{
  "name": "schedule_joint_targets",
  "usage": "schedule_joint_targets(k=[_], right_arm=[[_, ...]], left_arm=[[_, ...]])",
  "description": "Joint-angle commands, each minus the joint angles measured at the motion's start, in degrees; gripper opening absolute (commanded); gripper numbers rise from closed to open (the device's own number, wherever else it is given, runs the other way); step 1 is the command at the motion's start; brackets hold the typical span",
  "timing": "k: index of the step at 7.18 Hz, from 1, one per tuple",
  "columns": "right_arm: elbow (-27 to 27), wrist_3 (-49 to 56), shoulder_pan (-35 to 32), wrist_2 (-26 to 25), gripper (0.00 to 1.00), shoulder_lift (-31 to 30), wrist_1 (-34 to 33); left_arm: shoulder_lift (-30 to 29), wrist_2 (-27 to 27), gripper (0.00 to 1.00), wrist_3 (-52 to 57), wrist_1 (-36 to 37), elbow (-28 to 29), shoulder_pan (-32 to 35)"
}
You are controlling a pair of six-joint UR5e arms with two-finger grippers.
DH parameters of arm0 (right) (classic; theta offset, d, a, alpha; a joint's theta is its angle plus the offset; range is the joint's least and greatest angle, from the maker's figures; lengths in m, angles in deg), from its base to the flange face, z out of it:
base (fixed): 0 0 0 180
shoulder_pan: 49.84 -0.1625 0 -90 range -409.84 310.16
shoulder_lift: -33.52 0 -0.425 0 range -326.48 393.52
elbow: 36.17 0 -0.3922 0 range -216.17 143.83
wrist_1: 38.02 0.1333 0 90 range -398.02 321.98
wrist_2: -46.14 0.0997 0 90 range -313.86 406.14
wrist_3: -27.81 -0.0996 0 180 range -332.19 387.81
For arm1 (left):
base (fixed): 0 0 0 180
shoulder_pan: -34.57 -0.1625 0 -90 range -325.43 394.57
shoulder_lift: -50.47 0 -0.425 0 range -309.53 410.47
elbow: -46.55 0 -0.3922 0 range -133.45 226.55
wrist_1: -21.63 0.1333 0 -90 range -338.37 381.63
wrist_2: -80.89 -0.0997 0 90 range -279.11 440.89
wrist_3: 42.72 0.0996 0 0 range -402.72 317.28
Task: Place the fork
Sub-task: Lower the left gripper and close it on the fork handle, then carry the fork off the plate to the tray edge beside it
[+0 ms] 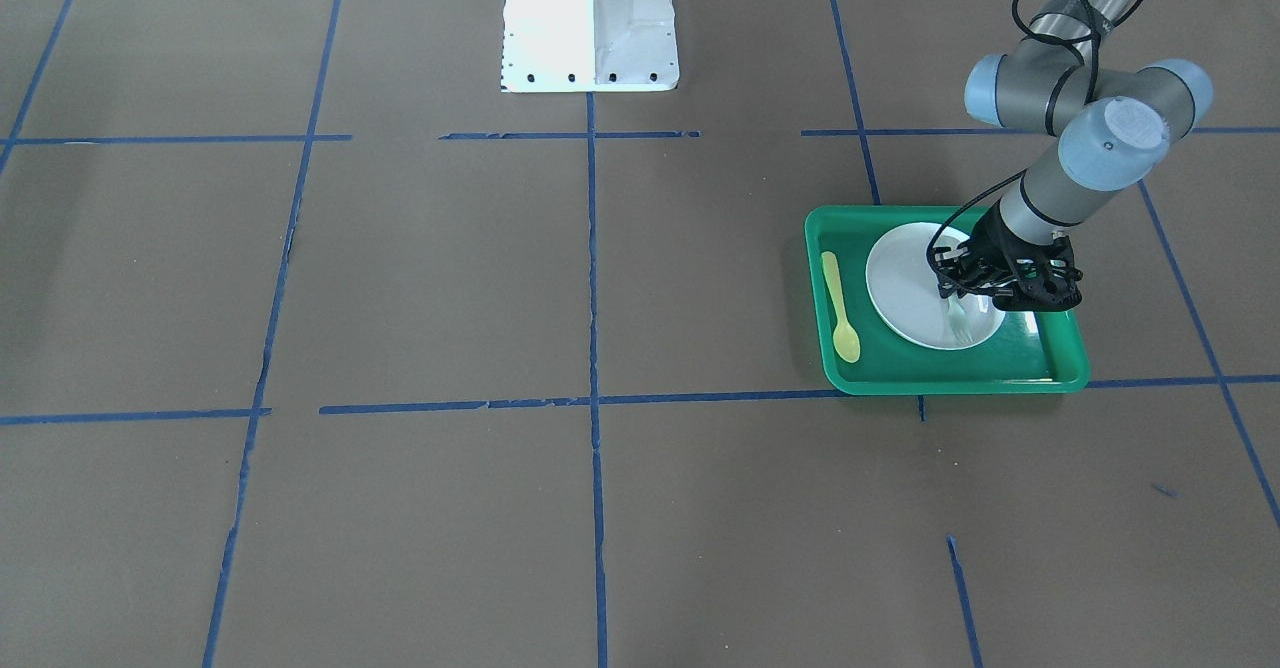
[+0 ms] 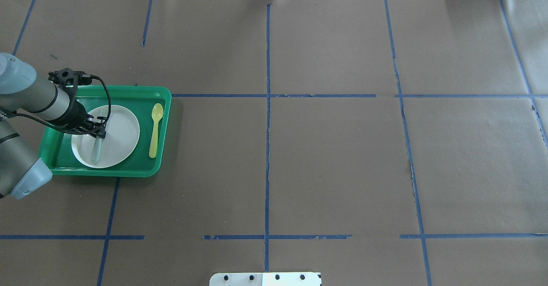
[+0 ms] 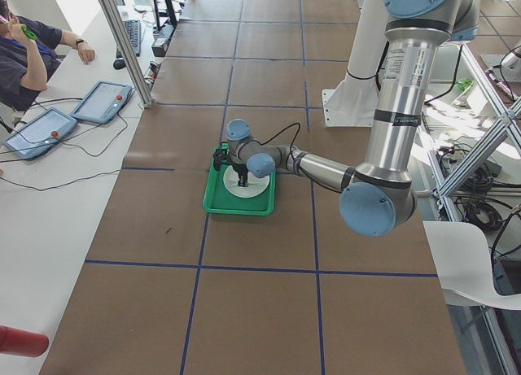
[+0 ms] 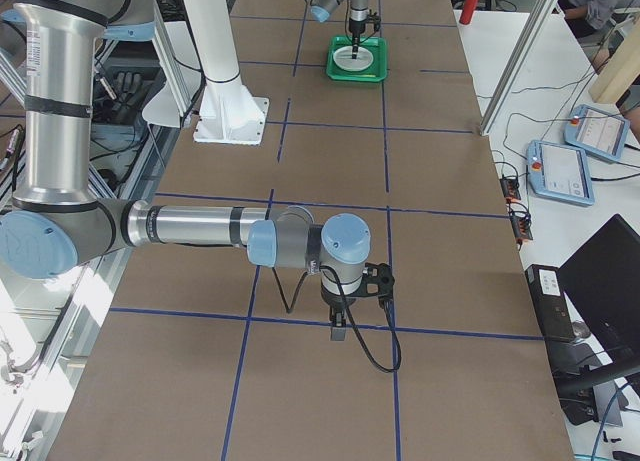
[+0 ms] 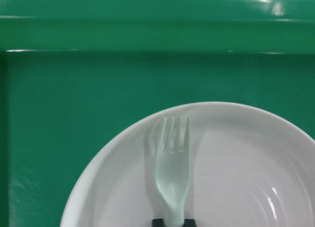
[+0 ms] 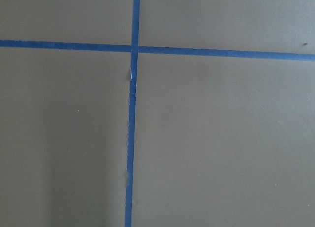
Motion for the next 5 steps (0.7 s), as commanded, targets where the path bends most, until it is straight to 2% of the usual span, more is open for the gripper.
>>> schedule_joint_targets(k=[1,3,5], right_arm=[[0.00,-0.03,0.00,0.00,1.00,0.00,0.00],[0.00,-0.03,0.00,0.00,1.00,0.00,0.00],[0.00,0.06,0.00,0.00,1.00,0.00,0.00]], left_arm=[[0.12,0.38,0.00,-0.07,0.09,-1.33,0.15],[1.09,0.38,0.00,0.19,0.96,-5.19,0.68],[3.36,0.47,0.00,1.07,0.44,-5.20,0.86]])
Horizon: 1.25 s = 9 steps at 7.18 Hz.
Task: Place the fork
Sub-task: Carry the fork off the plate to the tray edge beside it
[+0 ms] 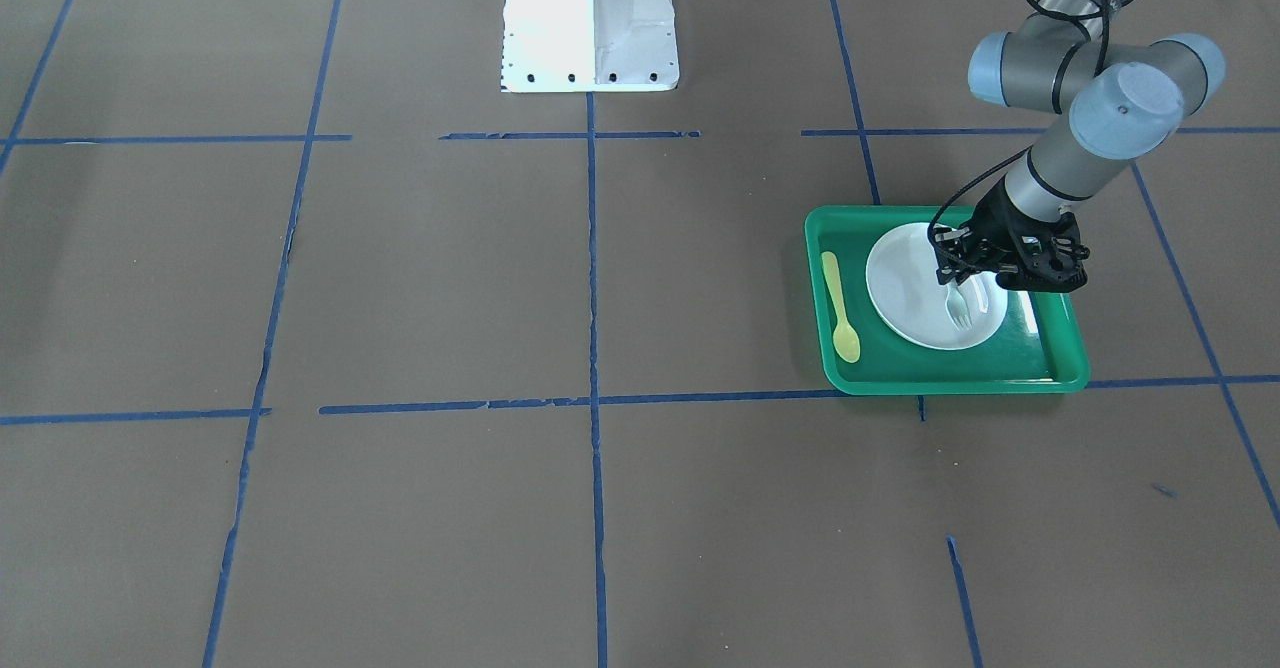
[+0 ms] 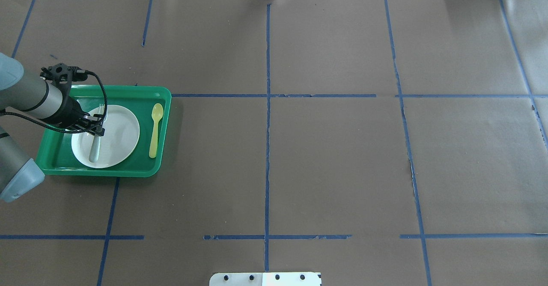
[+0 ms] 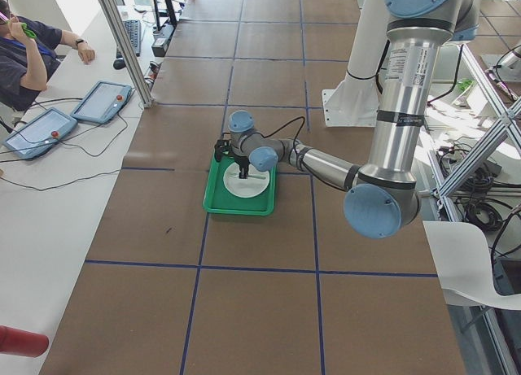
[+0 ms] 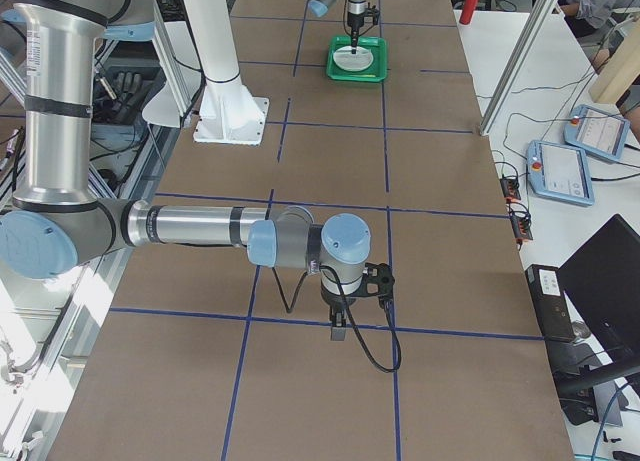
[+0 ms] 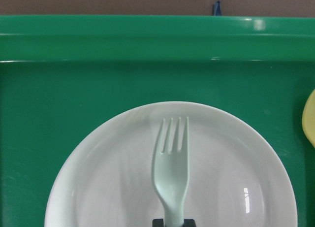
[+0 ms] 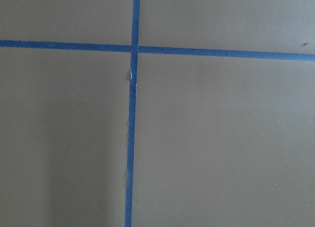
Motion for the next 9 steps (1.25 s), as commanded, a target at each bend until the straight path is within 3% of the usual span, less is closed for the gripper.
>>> schedule_joint_targets(k=[1,4,9], right_arm=[[0.00,0.06,0.00,0.00,1.00,0.00,0.00],[0.00,0.06,0.00,0.00,1.00,0.00,0.00],[0.00,0.06,0.00,0.00,1.00,0.00,0.00]], left_arm=[[2.77,0.03,0.00,2.05,-0.65,-0.19,1.09],[5.33,0.21,0.00,8.03,-1.00,0.68,5.14],[4.64,0.12,0.00,8.13,-1.09,2.88,4.97]])
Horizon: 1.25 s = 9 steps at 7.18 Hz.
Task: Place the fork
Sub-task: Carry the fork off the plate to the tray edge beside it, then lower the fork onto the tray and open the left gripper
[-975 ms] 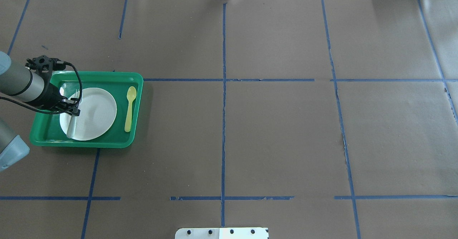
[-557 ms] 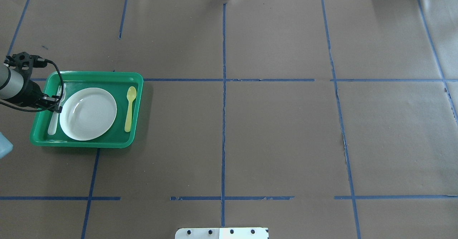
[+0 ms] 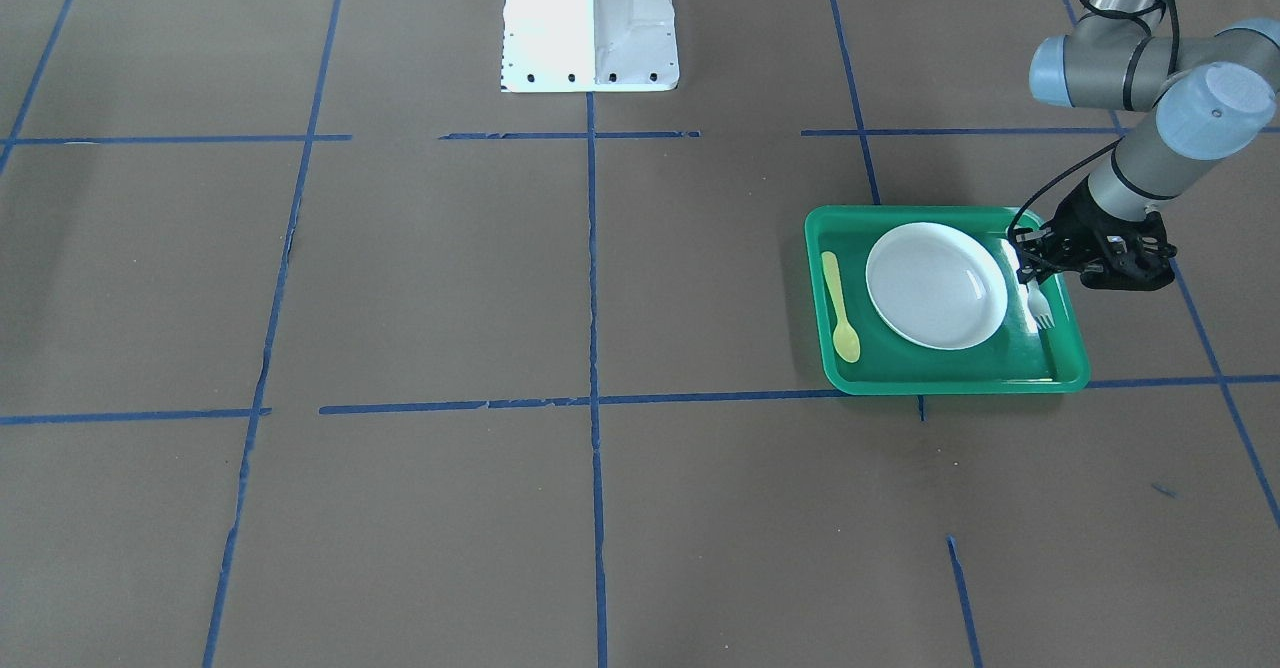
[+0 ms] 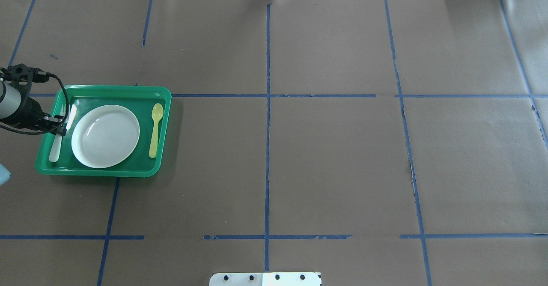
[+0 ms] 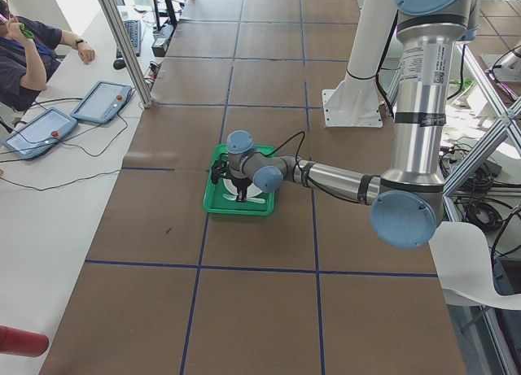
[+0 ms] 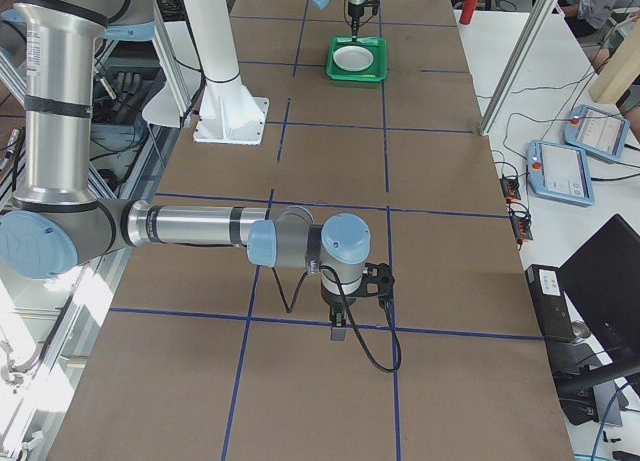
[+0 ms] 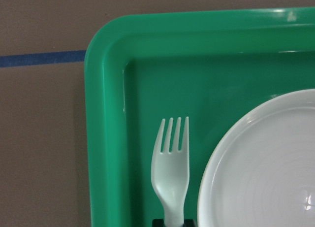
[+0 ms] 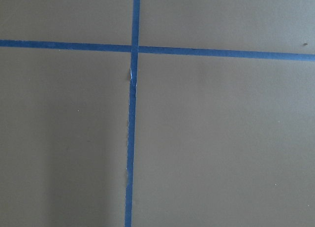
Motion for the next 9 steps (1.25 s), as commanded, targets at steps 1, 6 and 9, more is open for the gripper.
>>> schedule_joint_targets(k=[1,6,9], right_arm=[[0.00,0.01,0.00,0.00,1.00,0.00,0.00],[0.00,-0.08,0.00,0.00,1.00,0.00,0.00],[0.00,0.01,0.00,0.00,1.00,0.00,0.00]], left_arm=[[-0.48,0.00,0.99,0.07,-0.12,0.66,-0.16],[-0.92,0.78,1.00,2.60,0.49,-3.62,4.47],[-0.92,4.22,1.00,21.90,2.68,-5.92,14.32]])
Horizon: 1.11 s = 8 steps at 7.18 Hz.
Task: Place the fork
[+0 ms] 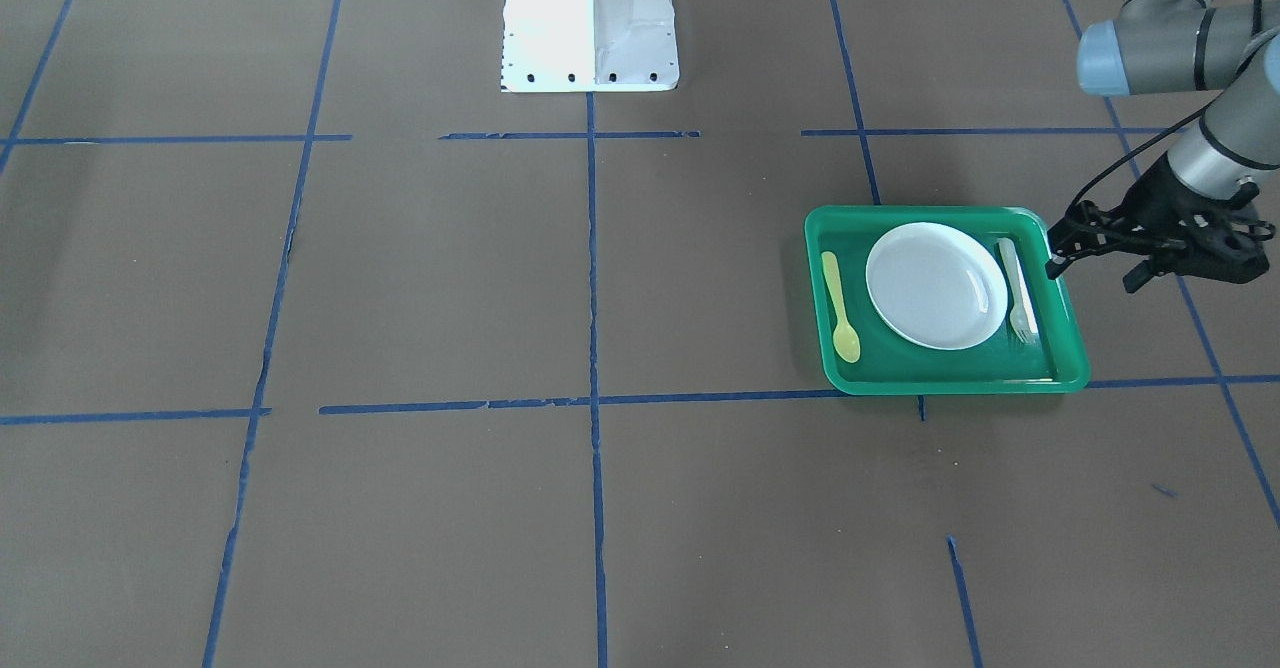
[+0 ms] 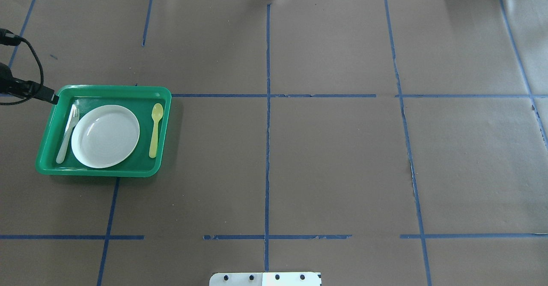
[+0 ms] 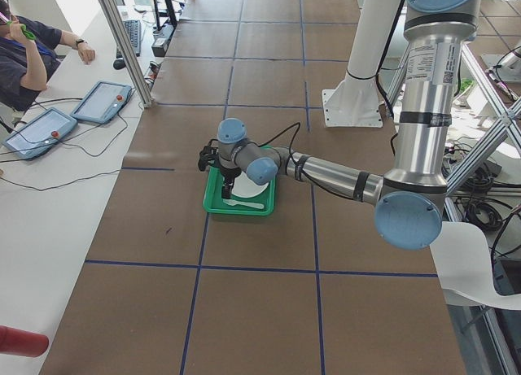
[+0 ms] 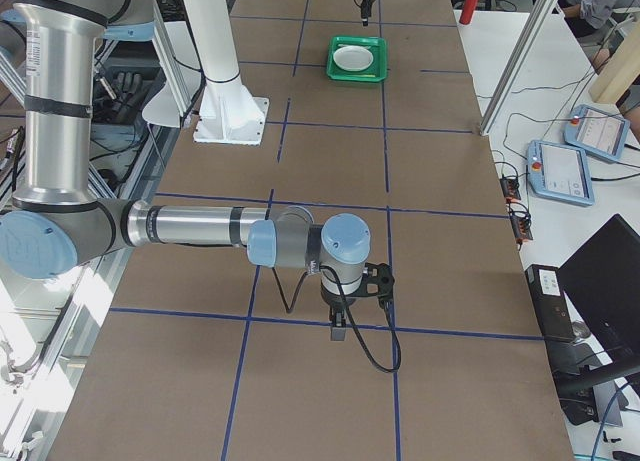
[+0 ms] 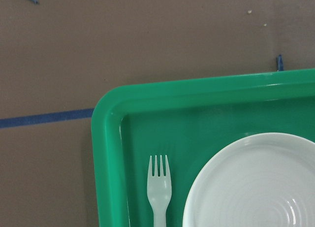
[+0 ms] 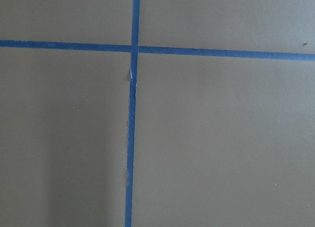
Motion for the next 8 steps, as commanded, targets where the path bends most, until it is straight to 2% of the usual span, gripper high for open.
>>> schedule_joint_targets(k=[1,3,4,5,6,7,8], right_arm=[[0.00,0.07,0.00,0.00,1.00,0.00,0.00],[0.00,-0.02,0.00,0.00,1.00,0.00,0.00],[0.00,0.07,0.00,0.00,1.00,0.00,0.00],[0.00,0.07,0.00,0.00,1.00,0.00,0.00],[0.00,0.07,0.00,0.00,1.00,0.00,0.00],[0.00,-0.02,0.00,0.00,1.00,0.00,0.00],[0.00,-0.02,0.00,0.00,1.00,0.00,0.00]], left_arm=[[0.26,0.65,1.00,16.43,5.15,-1.10,8.07],[-1.66,0.47,1.00,36.30,20.15,-0.22,18.26],[-0.80,0.56,1.00,41.26,21.96,0.30,22.66],[0.25,0.82,1.00,41.57,26.93,1.18,25.41],[1.30,5.09,1.00,41.92,29.51,3.45,29.26],[5.32,8.87,1.00,42.01,28.66,3.91,29.56],[6.31,8.73,1.00,41.84,28.48,4.08,29.56]])
